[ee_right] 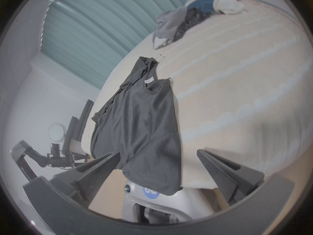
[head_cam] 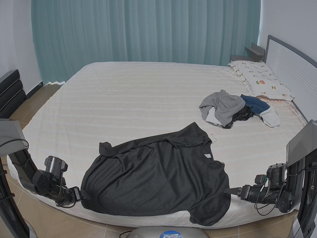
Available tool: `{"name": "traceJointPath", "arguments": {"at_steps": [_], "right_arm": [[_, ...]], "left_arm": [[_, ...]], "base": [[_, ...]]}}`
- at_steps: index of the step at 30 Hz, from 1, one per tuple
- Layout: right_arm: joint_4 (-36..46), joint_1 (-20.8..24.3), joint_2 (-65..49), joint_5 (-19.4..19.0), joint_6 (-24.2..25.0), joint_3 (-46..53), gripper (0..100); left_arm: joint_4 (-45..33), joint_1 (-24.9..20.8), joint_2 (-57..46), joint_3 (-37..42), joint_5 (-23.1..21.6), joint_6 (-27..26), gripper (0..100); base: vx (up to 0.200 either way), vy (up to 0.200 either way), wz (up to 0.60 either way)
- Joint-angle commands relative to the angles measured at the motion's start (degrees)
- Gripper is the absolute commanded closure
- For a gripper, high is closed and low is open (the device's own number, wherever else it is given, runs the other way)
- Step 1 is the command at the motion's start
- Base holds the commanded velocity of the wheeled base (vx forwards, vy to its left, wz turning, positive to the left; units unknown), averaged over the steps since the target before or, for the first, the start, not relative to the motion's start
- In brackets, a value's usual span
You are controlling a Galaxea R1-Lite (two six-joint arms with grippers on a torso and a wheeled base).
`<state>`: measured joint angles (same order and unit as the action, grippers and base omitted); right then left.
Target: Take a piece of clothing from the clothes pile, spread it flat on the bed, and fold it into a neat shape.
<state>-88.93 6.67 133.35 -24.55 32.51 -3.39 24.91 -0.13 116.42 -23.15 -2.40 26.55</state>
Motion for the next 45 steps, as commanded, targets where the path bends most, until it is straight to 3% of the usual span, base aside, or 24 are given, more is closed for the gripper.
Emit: {"name": "traceJointPath", "arguments": {"at_steps": [1, 8, 25, 30, 35, 45], "right_arm": [[-0.7, 0.1, 0.0, -2.6, 3.3, -1.0, 0], [-0.7, -0.5, -0.3, -2.8, 9.5, -2.8, 0], [-0.7, -0.3, 0.1, -2.9, 9.8, -3.3, 0], [-0.7, -0.6, -0.2, -2.7, 9.8, -4.0, 0], [-0.7, -0.9, -0.4, -2.5, 9.9, -4.5, 0], [-0.7, -1.0, -1.3, -2.5, 9.9, -4.9, 0]], "left_arm": [[-0.1, -0.1, -3.5, -0.1, -2.3, 0.3, 0], [-0.1, 0.0, -4.6, -0.6, -3.2, 3.0, 0], [-0.5, 0.2, -4.1, -1.2, -3.1, 3.0, 0], [0.0, 0.0, -4.0, -1.5, -3.2, 3.2, 0], [0.0, -0.5, -4.1, -3.4, -3.6, 9.6, 0], [-0.5, -3.8, -4.2, -2.6, -4.4, 10.3, 0]], "base": [[0.0, 0.0, 0.0], [0.0, 0.029, 0.0], [0.0, 0.2, 0.0], [0.0, 0.0, 0.0], [0.0, 0.0, 0.0], [0.0, 0.0, 0.0]]}}
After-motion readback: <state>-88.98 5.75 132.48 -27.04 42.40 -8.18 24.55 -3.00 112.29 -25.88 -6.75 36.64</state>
